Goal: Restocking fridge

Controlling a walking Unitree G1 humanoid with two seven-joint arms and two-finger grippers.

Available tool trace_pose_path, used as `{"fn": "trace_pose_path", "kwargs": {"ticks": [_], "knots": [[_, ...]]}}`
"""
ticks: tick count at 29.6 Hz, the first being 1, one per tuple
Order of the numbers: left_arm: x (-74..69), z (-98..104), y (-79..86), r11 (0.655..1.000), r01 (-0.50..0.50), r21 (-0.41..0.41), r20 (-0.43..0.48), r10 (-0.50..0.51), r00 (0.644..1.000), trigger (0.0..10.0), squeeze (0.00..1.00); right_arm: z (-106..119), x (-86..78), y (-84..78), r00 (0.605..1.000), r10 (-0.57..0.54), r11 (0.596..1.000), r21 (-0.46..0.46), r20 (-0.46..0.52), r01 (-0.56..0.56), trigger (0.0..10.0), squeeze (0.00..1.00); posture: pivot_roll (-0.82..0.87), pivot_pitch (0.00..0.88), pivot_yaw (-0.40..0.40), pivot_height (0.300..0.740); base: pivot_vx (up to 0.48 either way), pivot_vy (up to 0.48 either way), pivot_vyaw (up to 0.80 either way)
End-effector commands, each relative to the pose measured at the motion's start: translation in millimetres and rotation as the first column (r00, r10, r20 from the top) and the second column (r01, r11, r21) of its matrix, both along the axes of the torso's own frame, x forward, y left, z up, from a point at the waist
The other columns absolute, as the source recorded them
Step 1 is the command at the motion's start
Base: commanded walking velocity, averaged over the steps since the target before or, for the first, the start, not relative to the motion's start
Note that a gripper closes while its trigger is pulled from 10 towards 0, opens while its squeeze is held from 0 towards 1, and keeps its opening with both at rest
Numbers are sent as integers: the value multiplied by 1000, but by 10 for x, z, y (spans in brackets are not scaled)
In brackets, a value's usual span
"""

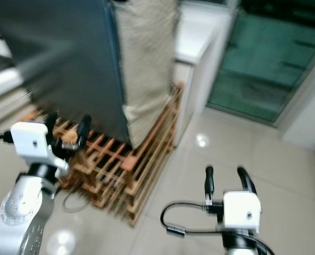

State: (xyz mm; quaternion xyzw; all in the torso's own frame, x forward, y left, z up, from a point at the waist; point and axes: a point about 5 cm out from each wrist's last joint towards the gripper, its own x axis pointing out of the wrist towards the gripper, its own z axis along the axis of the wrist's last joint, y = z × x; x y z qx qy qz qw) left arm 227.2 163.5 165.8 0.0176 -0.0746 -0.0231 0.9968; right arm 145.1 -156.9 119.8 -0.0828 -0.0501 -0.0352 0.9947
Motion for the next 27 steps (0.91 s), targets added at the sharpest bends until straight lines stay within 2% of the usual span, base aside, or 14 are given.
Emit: {"fn": "trace_pose_path", "kwargs": {"ticks": [1,4,6,8,13,15,16,19,24,25,27], "knots": [[23,35,-131,998,60,-15,23,-60,998,10000,0,7,-22,-90,1000,-17,999,-27,-6,17,10000,0,-129,0,-40,740,424,0,0],[45,34,-159,996,84,-30,19,-84,996,10000,0,19,-5,-121,1000,-15,999,-38,1,15,10000,0,-131,0,-42,740,141,0,0],[94,21,-179,995,95,-43,-2,-95,995,10000,0,47,147,-310,1000,-25,998,-50,7,25,10000,0,-133,0,-44,740,0,0,0],[149,-3,-223,990,127,-55,-28,-128,991,10000,0,93,239,-424,999,-34,998,-60,20,35,10000,0,-134,0,-47,740,0,0,0],[223,-27,-320,979,190,-78,-56,-195,979,10000,0,109,280,-480,999,-41,997,-64,23,42,10000,0,-147,0,-54,740,0,0,0],[287,-37,-467,956,274,-106,-85,-283,955,10000,0,130,331,-542,998,-49,996,-78,29,51,10000,0,-175,0,-54,740,0,0,0],[287,-37,-467,956,274,-106,-85,-283,955,10000,0,130,331,-542,998,-49,996,-78,29,51,10000,0,-175,0,-54,740,0,0,0],[322,-21,-621,921,356,-155,-103,-374,922,10000,0,142,385,-584,998,-52,995,-87,36,55,10000,0,-189,0,-54,740,0,0,0],[331,-7,-685,906,389,-169,-106,-409,906,10000,0,139,412,-601,998,-56,995,-77,32,58,10000,0,-190,0,-53,740,0,0,0],[381,45,-768,884,430,-182,-107,-452,885,10000,0,132,465,-625,998,-60,996,-59,25,61,10000,0,-191,0,-52,740,0,0,0],[398,63,-795,876,444,-185,-107,-468,877,10000,0,131,481,-629,998,-58,997,-56,24,59,10000,0,-191,0,-52,740,0,0,0]]}}
